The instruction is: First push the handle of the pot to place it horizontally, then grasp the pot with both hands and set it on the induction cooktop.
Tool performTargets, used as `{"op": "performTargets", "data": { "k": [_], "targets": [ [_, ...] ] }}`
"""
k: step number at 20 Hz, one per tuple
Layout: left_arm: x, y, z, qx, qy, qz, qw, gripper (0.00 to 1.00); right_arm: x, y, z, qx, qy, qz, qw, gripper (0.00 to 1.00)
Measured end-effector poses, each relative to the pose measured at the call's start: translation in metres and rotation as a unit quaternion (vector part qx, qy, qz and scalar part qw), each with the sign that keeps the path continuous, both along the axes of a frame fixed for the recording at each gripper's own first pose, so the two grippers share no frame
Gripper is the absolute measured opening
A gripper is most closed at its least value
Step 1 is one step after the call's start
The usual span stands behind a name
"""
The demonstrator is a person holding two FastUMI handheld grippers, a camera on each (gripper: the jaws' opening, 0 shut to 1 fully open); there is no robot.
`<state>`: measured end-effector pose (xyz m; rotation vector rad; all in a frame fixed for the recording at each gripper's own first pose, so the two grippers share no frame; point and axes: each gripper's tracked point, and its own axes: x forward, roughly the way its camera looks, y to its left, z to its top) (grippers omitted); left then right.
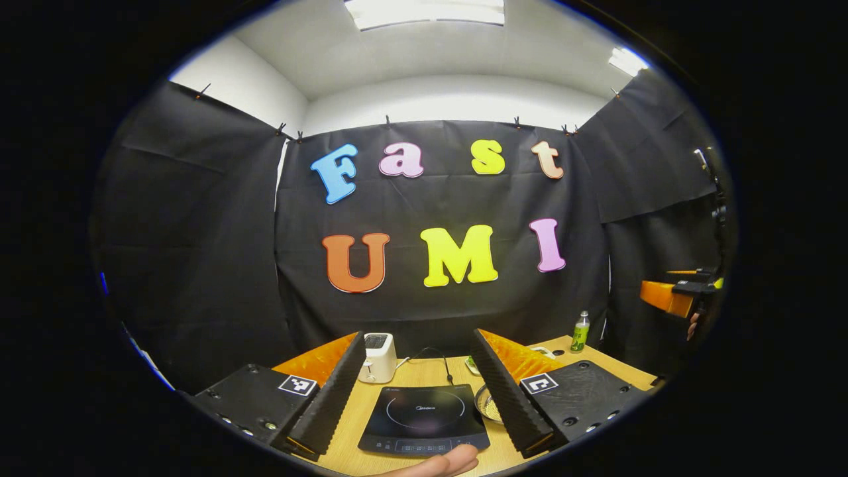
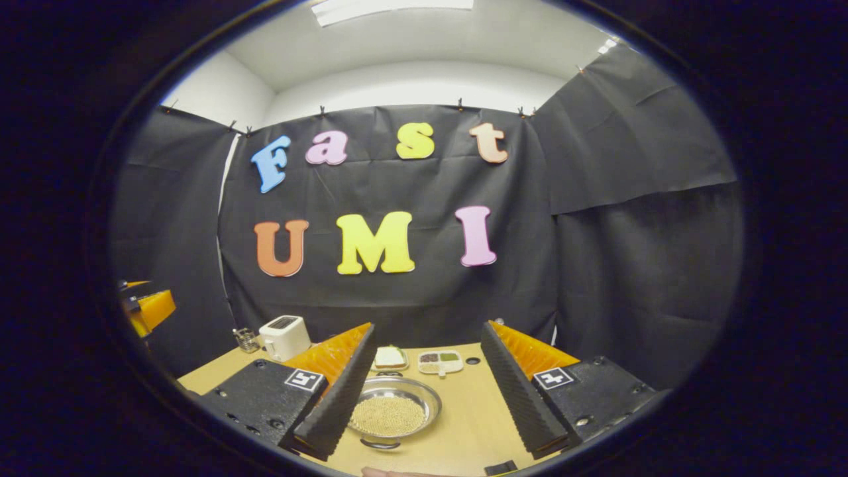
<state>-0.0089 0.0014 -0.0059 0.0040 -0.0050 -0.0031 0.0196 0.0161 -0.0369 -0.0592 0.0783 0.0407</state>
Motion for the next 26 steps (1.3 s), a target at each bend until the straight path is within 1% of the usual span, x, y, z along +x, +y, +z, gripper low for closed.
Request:
{"op": "performTargets", "data": {
  "k": [1, 3, 4, 5, 6, 8, 9, 10, 13, 14, 19, 22, 25, 26],
  "targets": [
    [-0.002, 0.000, 0.000, 0.002, 0.000, 0.000, 1.000, 0.96, 0.003, 0.001, -0.008, -0.002, 0.009, 0.002, 1.000, 0.99],
    [-0.003, 0.000, -0.001, 0.004, -0.001, 0.002, 1.000, 0.96, 0.008, 0.014, -0.025, 0.003, 0.031, 0.013, 0.999, 0.88],
    [-0.003, 0.000, -0.002, 0.006, 0.000, 0.002, 1.000, 0.96, 0.012, 0.020, -0.032, 0.009, 0.038, 0.021, 0.999, 0.79],
    [-0.004, 0.000, -0.003, 0.006, 0.001, 0.003, 1.000, 0.95, 0.014, 0.025, -0.040, 0.007, 0.050, 0.024, 0.998, 0.72],
    [-0.005, -0.001, -0.003, 0.007, 0.001, 0.002, 1.000, 0.95, 0.019, 0.027, -0.051, 0.004, 0.058, 0.032, 0.998, 0.52],
    [-0.008, -0.001, -0.004, 0.006, 0.001, -0.001, 1.000, 0.96, 0.022, 0.044, -0.065, 0.002, 0.078, 0.056, 0.995, 0.43],
    [-0.008, -0.001, -0.004, 0.005, 0.000, -0.002, 1.000, 0.96, 0.024, 0.052, -0.076, 0.005, 0.096, 0.069, 0.993, 0.43],
    [-0.010, -0.001, -0.003, 0.005, -0.002, -0.004, 1.000, 0.96, 0.024, 0.058, -0.089, 0.010, 0.114, 0.078, 0.990, 0.27],
    [-0.015, -0.001, -0.003, 0.008, -0.007, -0.004, 1.000, 0.95, 0.026, 0.070, -0.125, 0.012, 0.165, 0.097, 0.981, 0.07],
    [-0.017, 0.000, -0.003, 0.009, -0.009, -0.004, 1.000, 0.96, 0.028, 0.083, -0.134, 0.017, 0.179, 0.109, 0.978, 0.04],
    [-0.014, 0.007, -0.011, 0.015, -0.002, 0.002, 1.000, 0.95, 0.035, 0.104, -0.187, 0.002, 0.228, 0.120, 0.966, 0.04],
    [-0.014, 0.011, -0.016, 0.013, 0.000, 0.005, 1.000, 0.95, 0.032, 0.125, -0.229, 0.018, 0.283, 0.131, 0.950, 0.04],
    [-0.013, 0.019, -0.021, 0.015, 0.002, 0.014, 1.000, 0.95, 0.027, 0.129, -0.271, 0.007, 0.331, 0.129, 0.935, 0.04],
    [-0.012, 0.021, -0.023, 0.019, 0.003, 0.017, 1.000, 0.96, 0.028, 0.132, -0.282, 0.004, 0.340, 0.129, 0.931, 0.01]
  ]
}}
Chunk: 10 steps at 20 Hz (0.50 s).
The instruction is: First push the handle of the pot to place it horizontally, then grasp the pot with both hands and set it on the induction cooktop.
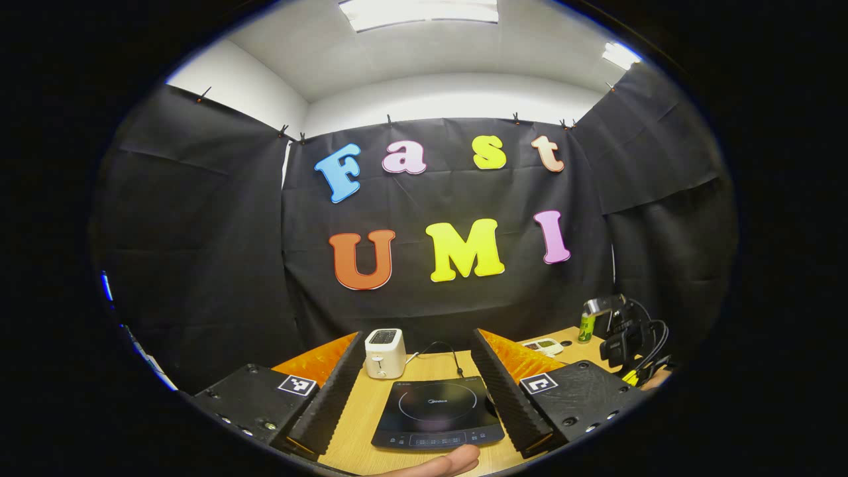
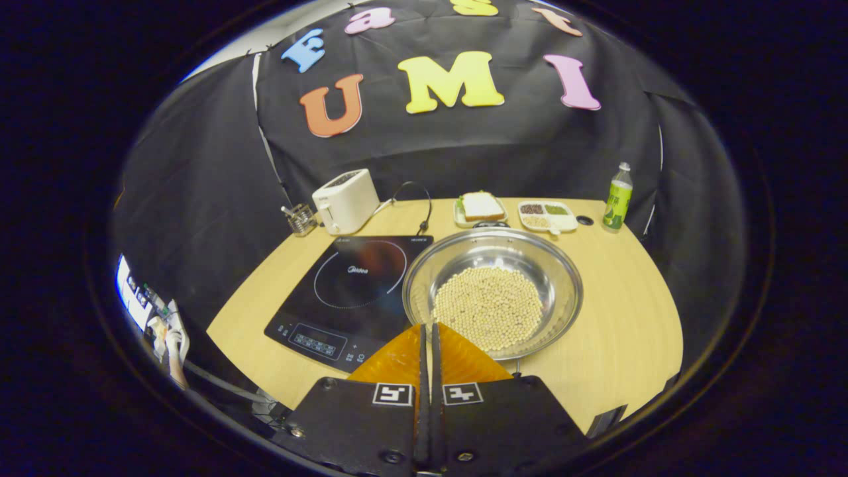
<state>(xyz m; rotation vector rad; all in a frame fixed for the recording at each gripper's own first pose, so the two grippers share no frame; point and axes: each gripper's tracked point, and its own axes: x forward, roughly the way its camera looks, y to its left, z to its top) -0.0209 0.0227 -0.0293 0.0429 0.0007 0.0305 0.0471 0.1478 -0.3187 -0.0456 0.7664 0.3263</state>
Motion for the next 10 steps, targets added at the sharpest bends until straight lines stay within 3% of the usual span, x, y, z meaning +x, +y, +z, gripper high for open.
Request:
{"op": "performTargets", "data": {
  "k": [10],
  "targets": [
    [0.001, 0.010, -0.009, -0.005, 0.006, 0.013, 1.000, 0.96, -0.001, -0.004, -0.089, 0.002, 0.101, -0.012, 0.995, 0.04]
  ]
}}
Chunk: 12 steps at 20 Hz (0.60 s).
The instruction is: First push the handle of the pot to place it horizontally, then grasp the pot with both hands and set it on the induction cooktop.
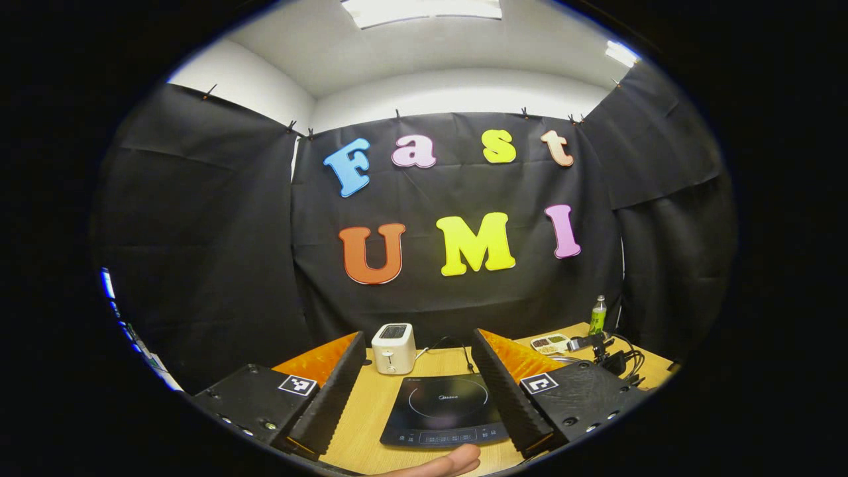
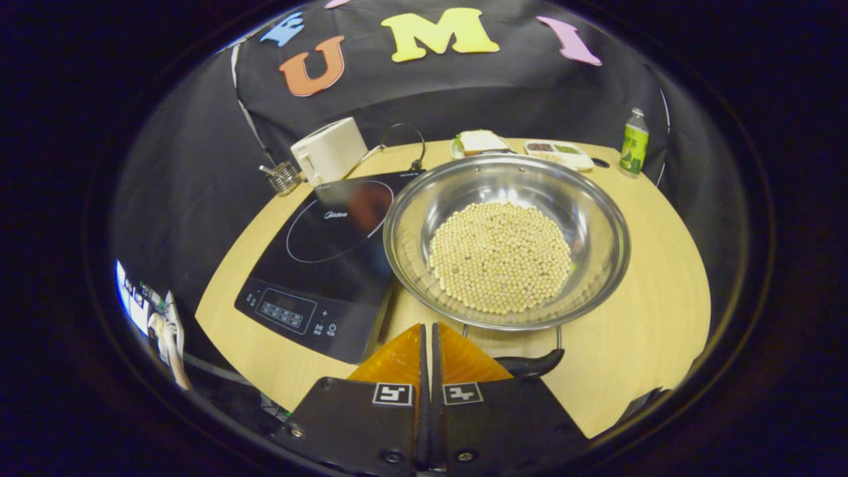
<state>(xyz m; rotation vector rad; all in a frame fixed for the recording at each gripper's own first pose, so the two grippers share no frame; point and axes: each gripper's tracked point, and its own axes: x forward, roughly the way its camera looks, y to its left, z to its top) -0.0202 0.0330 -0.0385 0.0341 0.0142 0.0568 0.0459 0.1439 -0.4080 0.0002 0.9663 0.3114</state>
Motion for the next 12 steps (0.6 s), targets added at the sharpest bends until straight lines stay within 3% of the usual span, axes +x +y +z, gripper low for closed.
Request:
{"op": "performTargets", "data": {
  "k": [3, 6, 12],
  "targets": [
    [-0.001, -0.003, 0.001, -0.005, -0.002, -0.006, 1.000, 0.96, -0.003, -0.002, -0.001, 0.008, 0.009, 0.000, 1.000, 0.04],
    [-0.002, -0.021, -0.001, -0.030, 0.002, -0.043, 0.999, 0.96, -0.003, -0.005, -0.003, 0.007, 0.006, -0.001, 1.000, 0.01],
    [-0.002, -0.012, 0.004, -0.027, -0.009, -0.028, 0.999, 0.95, -0.003, -0.023, -0.002, -0.003, 0.005, 0.001, 1.000, 0.04]
  ]
}}
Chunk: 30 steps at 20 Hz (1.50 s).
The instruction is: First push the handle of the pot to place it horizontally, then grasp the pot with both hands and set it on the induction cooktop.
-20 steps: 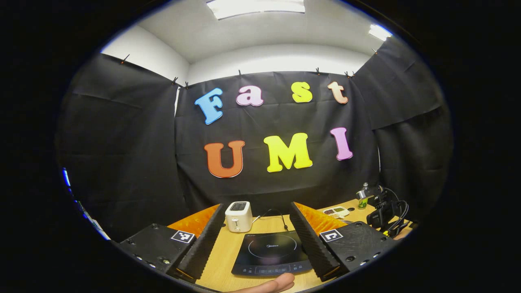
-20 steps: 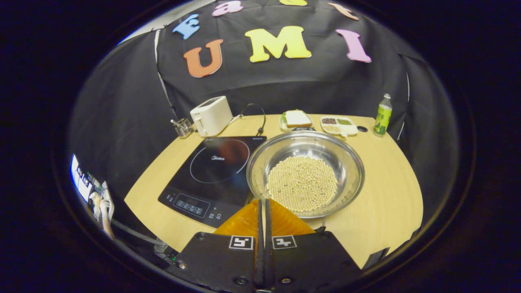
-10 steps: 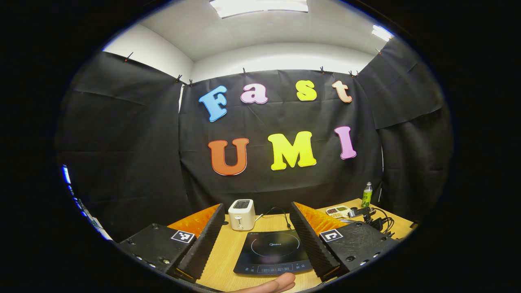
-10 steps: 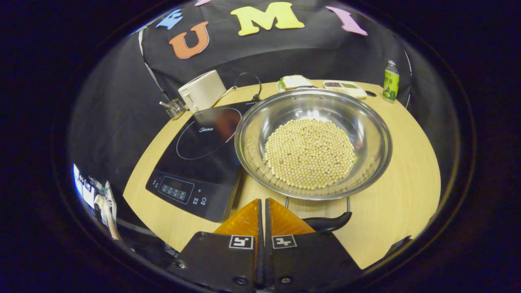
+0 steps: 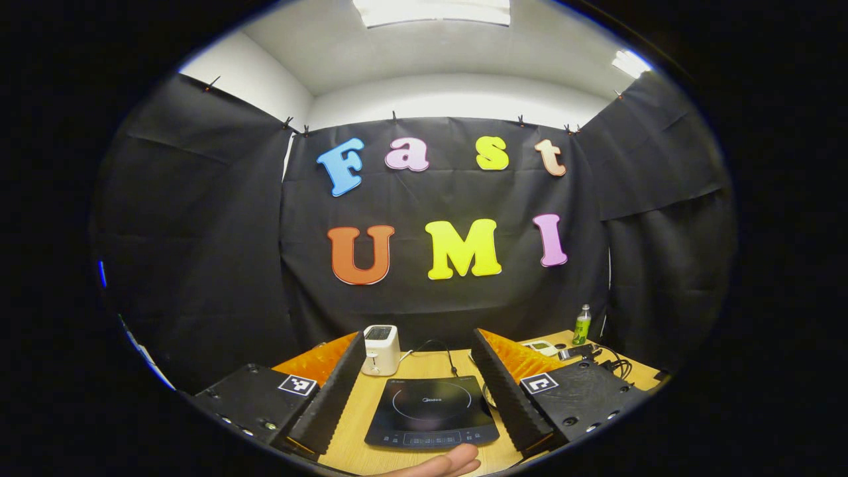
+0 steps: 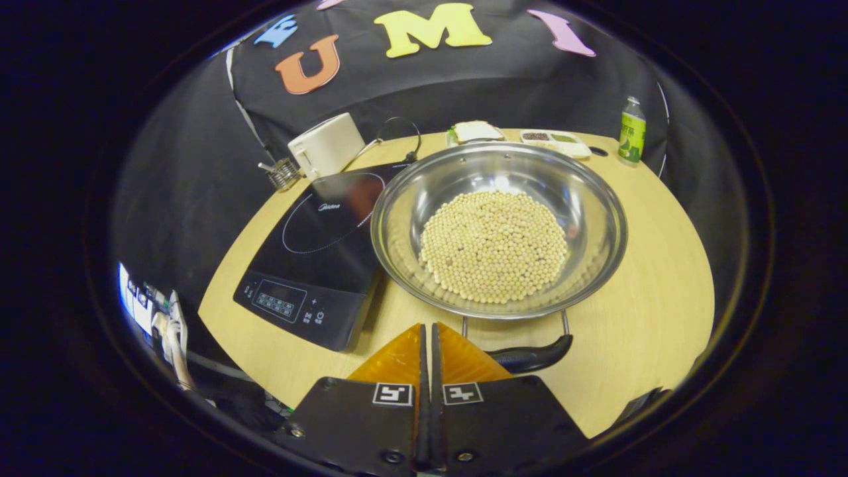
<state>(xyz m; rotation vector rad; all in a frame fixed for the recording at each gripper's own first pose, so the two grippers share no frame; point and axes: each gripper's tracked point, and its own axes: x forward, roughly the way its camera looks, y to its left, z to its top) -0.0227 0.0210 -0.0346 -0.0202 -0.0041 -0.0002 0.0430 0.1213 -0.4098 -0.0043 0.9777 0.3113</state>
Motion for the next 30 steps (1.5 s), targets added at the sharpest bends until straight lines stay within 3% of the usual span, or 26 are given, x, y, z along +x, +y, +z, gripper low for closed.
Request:
{"op": "performTargets", "data": {
  "k": [10, 14, 22, 23, 24, 30],
  "targets": [
    [-0.004, 0.004, 0.003, 0.000, -0.009, 0.004, 1.000, 0.95, 0.002, -0.046, 0.003, -0.032, -0.014, 0.009, 0.999, 0.01],
    [-0.009, 0.013, 0.010, 0.018, -0.018, 0.025, 0.999, 0.96, 0.008, -0.070, 0.005, -0.046, -0.025, 0.005, 0.999, 0.04],
    [-0.029, 0.006, 0.018, 0.003, -0.029, 0.007, 1.000, 0.95, 0.031, -0.127, 0.006, -0.088, -0.037, -0.027, 0.995, 0.04],
    [-0.032, 0.004, 0.020, 0.005, -0.032, 0.005, 0.999, 0.96, 0.033, -0.132, 0.006, -0.087, -0.037, -0.032, 0.995, 0.00],
    [-0.034, 0.002, 0.020, 0.005, -0.033, 0.003, 0.999, 0.96, 0.037, -0.138, 0.008, -0.087, -0.038, -0.038, 0.995, 0.04],
    [-0.040, -0.003, 0.019, 0.011, -0.031, 0.004, 0.999, 0.96, 0.061, -0.171, 0.014, -0.080, -0.043, -0.068, 0.993, 0.04]
  ]
}}
